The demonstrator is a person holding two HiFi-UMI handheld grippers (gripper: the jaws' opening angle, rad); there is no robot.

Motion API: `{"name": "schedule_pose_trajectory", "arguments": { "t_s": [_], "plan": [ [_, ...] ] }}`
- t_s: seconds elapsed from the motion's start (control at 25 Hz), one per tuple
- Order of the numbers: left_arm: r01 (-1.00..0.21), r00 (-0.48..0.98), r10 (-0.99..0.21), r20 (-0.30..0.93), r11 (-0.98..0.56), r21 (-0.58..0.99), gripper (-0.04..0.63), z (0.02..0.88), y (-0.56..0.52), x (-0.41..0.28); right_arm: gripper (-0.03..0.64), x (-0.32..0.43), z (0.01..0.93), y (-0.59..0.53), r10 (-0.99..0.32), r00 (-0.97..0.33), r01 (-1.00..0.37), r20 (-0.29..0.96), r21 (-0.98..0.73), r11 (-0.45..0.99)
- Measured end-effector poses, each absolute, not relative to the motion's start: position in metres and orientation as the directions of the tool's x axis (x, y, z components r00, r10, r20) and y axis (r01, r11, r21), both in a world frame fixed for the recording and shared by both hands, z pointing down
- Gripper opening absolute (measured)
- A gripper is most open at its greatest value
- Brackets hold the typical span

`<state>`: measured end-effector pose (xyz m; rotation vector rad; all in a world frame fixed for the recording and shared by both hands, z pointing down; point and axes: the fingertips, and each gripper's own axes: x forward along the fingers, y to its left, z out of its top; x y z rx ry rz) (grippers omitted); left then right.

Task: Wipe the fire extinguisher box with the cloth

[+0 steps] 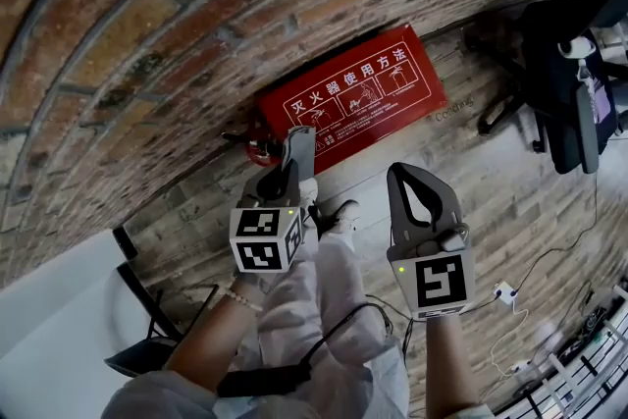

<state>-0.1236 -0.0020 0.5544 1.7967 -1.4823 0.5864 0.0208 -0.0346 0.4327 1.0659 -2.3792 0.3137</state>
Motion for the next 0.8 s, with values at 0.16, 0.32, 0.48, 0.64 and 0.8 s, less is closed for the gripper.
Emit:
{"name": "schedule_pose_trajectory", "arguments": {
  "t_s": [0.16, 0.32, 0.48, 0.64, 0.8],
  "plan": [
    [-0.961, 0.277, -0.677, 0.682, -0.183, 0.208, 0.012, 0.492, -0.008, -0.120, 0.011, 0.025, 0.396, -0.036, -0.657, -0.555, -0.759, 0.510, 0.013, 0.651],
    [-0.947, 0.317, -0.725, 0.612, -0.278, 0.161, 0.012, 0.426, -0.013, -0.119, 0.011, 0.035, 0.348, -0.036, -0.707, -0.532, -0.784, 0.465, 0.045, 0.619],
    [-0.934, 0.349, -0.781, 0.518, -0.338, 0.119, 0.011, 0.356, -0.022, -0.117, 0.011, 0.046, 0.301, -0.034, -0.756, -0.508, -0.803, 0.413, 0.090, 0.589],
    [-0.923, 0.378, -0.812, 0.445, -0.371, 0.107, 0.012, 0.295, -0.021, -0.116, 0.011, 0.055, 0.258, -0.029, -0.795, -0.485, -0.820, 0.365, 0.126, 0.558],
    [-0.906, 0.407, -0.833, 0.375, -0.420, 0.052, 0.012, 0.242, -0.017, -0.113, 0.011, 0.060, 0.221, -0.021, -0.820, -0.474, -0.828, 0.321, 0.155, 0.539]
  ]
}}
